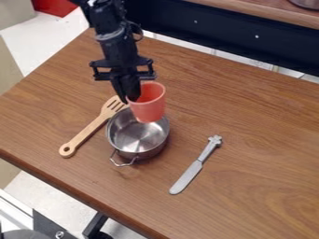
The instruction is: Put the orange cup inside the silver pot
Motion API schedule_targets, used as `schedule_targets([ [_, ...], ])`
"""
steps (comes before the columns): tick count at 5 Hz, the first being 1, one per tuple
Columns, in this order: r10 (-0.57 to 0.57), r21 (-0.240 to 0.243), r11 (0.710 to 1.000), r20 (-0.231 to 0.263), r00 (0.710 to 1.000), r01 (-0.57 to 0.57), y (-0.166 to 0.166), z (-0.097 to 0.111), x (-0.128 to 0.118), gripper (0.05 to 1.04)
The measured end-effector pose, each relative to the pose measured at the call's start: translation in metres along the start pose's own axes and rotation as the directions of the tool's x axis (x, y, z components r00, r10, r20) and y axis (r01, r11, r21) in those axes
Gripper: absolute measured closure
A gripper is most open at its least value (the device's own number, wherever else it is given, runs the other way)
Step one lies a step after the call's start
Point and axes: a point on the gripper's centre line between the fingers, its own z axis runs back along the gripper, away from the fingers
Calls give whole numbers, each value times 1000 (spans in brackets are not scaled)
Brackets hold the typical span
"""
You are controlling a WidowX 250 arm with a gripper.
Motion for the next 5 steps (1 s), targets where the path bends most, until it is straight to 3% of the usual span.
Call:
schedule_targets([
  [2, -84, 27, 996, 19, 996, 84, 0, -6, -17, 1026],
  [5, -81, 113, 991, 74, 994, 73, 3, -21, -15, 1026],
])
